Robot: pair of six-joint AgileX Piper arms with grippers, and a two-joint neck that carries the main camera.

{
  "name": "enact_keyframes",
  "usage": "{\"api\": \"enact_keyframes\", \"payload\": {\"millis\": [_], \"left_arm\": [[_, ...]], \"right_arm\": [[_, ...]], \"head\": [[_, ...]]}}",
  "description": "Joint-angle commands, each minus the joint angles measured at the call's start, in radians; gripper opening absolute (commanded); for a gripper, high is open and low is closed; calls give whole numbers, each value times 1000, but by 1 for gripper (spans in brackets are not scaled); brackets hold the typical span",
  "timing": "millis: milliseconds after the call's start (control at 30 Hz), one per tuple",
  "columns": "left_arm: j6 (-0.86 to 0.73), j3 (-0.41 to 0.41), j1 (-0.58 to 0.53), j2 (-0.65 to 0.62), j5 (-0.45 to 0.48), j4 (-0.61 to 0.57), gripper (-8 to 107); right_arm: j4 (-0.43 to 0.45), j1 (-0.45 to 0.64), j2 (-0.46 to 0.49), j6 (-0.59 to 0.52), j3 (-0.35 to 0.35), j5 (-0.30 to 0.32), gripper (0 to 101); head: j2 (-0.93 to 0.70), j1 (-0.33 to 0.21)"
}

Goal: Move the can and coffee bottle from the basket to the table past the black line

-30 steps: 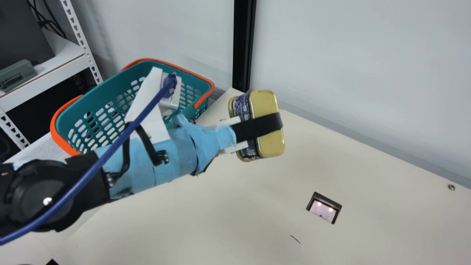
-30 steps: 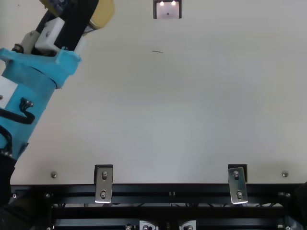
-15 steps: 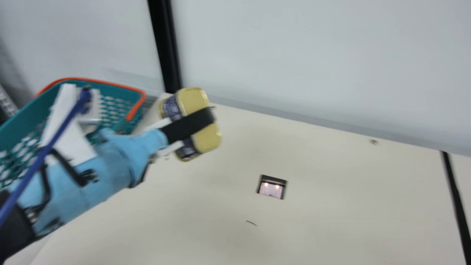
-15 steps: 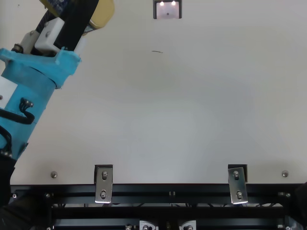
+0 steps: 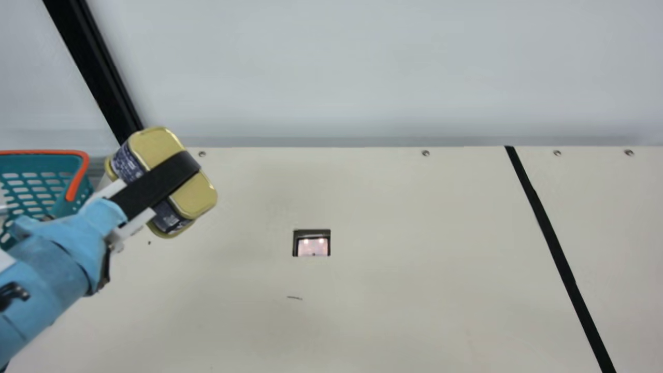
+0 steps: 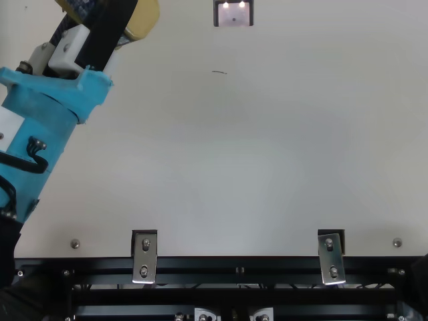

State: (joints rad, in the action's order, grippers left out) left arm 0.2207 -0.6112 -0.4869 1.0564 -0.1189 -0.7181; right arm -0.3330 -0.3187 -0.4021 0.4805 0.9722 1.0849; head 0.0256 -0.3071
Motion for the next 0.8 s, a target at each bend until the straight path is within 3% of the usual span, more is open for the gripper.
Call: {"api": "enact_keyframes", "payload": {"millis": [0, 433, 767], "left_arm": [[0, 0, 0, 0, 0, 0, 10], [-10, -7, -1, 12, 1, -9, 10], [-50, -44, 33, 179, -63, 84, 10]], "right_arm": [[0, 0, 0, 0, 0, 0, 101], [0, 0, 0, 0, 0, 0, 101], [0, 0, 0, 0, 0, 0, 101]], "head": [[6, -7], [6, -7], [6, -7]]}}
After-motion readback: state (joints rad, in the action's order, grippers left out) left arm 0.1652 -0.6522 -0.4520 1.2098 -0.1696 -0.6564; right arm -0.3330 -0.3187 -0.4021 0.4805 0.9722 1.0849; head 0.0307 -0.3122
